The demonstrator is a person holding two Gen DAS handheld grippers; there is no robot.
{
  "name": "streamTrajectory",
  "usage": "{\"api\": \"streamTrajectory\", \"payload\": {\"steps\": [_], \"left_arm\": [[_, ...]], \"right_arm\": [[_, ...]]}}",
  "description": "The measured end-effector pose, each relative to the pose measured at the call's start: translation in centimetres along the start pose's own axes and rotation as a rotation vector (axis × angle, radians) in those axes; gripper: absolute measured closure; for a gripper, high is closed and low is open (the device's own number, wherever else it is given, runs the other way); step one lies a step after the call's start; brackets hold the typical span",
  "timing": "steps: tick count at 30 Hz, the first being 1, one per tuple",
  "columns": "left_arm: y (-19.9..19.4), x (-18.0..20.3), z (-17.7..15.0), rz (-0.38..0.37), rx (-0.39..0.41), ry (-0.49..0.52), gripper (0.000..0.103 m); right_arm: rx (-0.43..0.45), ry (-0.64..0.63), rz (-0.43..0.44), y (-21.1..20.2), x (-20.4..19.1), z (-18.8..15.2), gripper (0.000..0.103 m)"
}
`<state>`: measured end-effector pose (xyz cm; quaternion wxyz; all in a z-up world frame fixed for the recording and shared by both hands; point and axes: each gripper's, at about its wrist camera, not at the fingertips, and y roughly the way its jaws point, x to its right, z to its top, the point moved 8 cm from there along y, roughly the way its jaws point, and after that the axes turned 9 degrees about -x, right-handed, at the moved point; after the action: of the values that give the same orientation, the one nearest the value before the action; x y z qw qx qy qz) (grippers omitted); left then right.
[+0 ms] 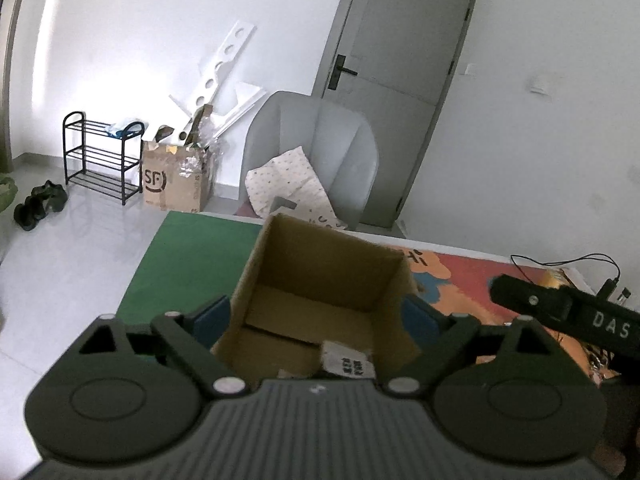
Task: Organize snacks
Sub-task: 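Open both grippers to drop the packets into the box, then grasp the long white cake packet with left gripper while right grasps blue packet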
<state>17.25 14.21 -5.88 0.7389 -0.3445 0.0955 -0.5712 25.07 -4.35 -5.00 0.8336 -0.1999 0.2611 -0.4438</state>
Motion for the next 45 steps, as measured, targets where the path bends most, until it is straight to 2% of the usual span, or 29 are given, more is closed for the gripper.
{"api": "streamTrajectory", "payload": {"steps": [10,21,25,42,45], "left_arm": [[0.5,3.0,-1.0,-0.023,-0.017,0.038,0.008],[1.2,8.0,-3.0,-0.108,-0.061,0.108,0.008],[1.5,9.9,-4.0,-0.139,-0.092,0.151,0.008],[2.8,15.9,-8.0,-0.186,-0.175,0.251,0.008],[3.4,16.5,-8.8,-0.198,-0.195,0.256,0.010]], "right_arm": [[-0.003,0.043,-0.126,-2.2,5.1,-1.2,0.000],[-0.033,0.081,-0.203,-5.1,10.3,-3.7,0.000],[-0.056,0.099,-0.214,-6.0,12.1,-4.7,0.000],[-0.094,0.155,-0.248,-9.0,18.2,-8.8,0.000],[-0.101,0.162,-0.227,-9.0,18.9,-9.4,0.006]]}}
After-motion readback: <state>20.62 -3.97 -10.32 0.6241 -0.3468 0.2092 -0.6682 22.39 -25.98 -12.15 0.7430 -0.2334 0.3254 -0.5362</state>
